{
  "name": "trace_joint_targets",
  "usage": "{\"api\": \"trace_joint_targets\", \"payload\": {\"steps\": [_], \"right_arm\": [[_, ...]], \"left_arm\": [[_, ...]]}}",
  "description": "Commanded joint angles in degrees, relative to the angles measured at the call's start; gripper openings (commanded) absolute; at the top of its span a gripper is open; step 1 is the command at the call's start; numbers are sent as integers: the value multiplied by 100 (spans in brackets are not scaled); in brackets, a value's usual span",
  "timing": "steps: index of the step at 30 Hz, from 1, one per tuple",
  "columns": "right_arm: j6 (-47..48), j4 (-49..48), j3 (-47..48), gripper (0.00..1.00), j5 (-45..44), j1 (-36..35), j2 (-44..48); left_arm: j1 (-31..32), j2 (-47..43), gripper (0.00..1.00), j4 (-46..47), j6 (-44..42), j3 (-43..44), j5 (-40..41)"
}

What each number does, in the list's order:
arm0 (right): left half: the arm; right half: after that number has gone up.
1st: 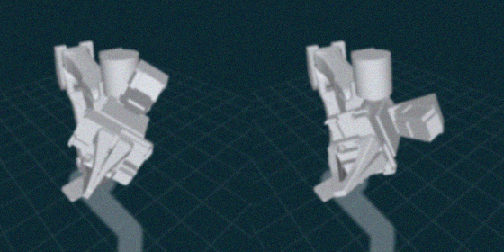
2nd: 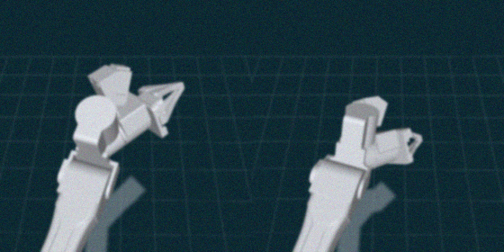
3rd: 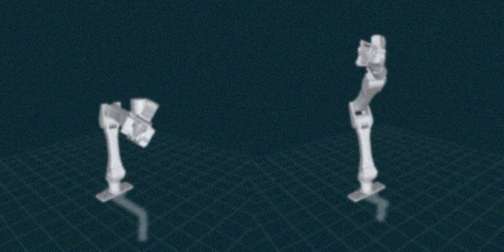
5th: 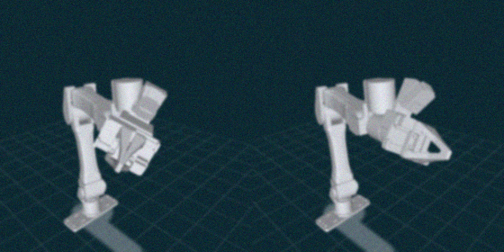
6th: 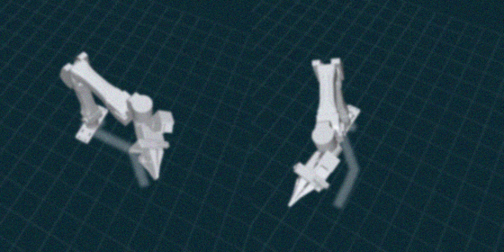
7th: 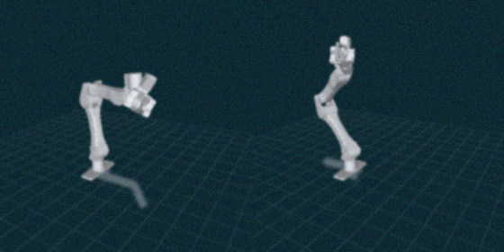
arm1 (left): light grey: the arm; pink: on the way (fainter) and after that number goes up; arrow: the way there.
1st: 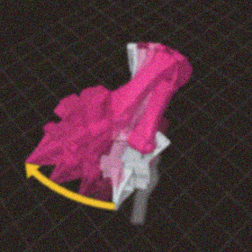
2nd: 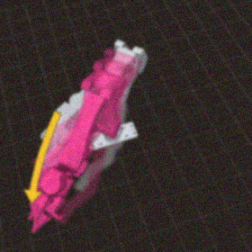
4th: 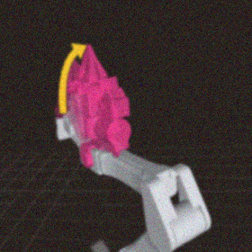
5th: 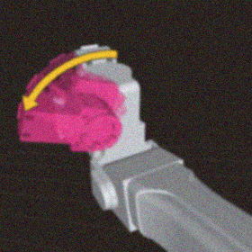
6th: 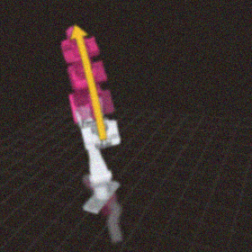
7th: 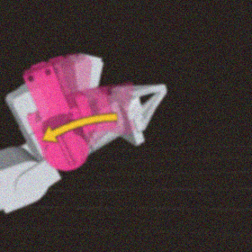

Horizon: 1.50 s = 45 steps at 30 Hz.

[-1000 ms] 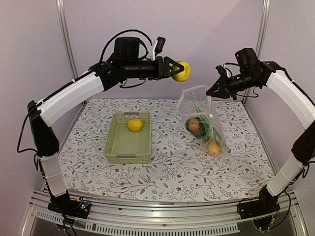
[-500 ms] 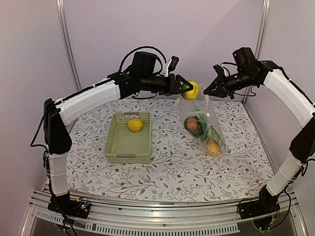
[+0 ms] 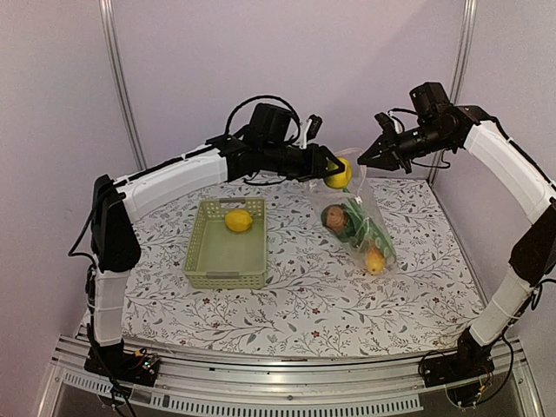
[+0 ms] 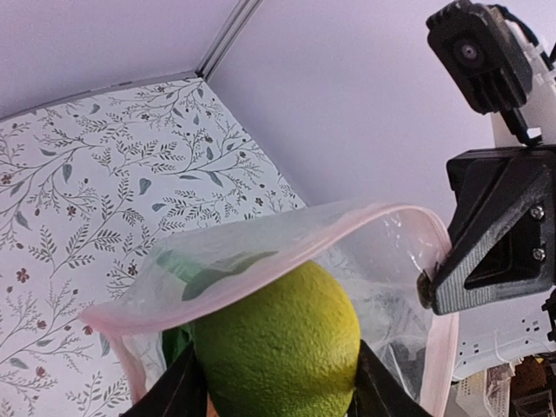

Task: Place the food in the zip-top bag and seal the zipper
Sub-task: Place the fake fruit in the zipper food storage bag, then adjust the zipper food storage bag at the center of the board.

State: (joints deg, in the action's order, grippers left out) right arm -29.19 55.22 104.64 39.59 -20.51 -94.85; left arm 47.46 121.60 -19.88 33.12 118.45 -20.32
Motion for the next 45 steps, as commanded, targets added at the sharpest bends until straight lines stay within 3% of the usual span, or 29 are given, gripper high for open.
{"api": "trace_joint_targets", "payload": {"steps": [1, 8, 12, 16, 22, 30, 35, 39, 45], "right_arm": [[-41, -117, 126, 0, 119, -15, -45], [-103, -200, 70, 0, 142, -14, 14], [-220, -401, -181, 0, 220, -19, 132], [-277, -500, -316, 0, 262, -15, 166], [-350, -606, -387, 0, 288, -14, 203], [-368, -661, -447, 0, 252, -14, 245], [-301, -605, -497, 0, 202, -23, 269], [-251, -557, -527, 0, 181, -32, 282], [-241, -525, -524, 0, 153, -67, 291]], "left_arm": [[126, 242, 17, -181, 154, 368, 245], [127, 234, 54, -335, 187, 705, 514], [20, 35, 68, -205, 167, 757, 458], [-20, -85, 76, -75, 84, 952, 335], [-29, -139, 74, -173, 83, 1199, 322], [-161, -726, 63, -1686, 12, 736, 1251], [-202, -990, 62, -1968, 78, 17, 1171], [-236, -756, 60, -2070, 145, 27, 749], [-297, -161, 45, -2374, 200, 568, 336]]}}
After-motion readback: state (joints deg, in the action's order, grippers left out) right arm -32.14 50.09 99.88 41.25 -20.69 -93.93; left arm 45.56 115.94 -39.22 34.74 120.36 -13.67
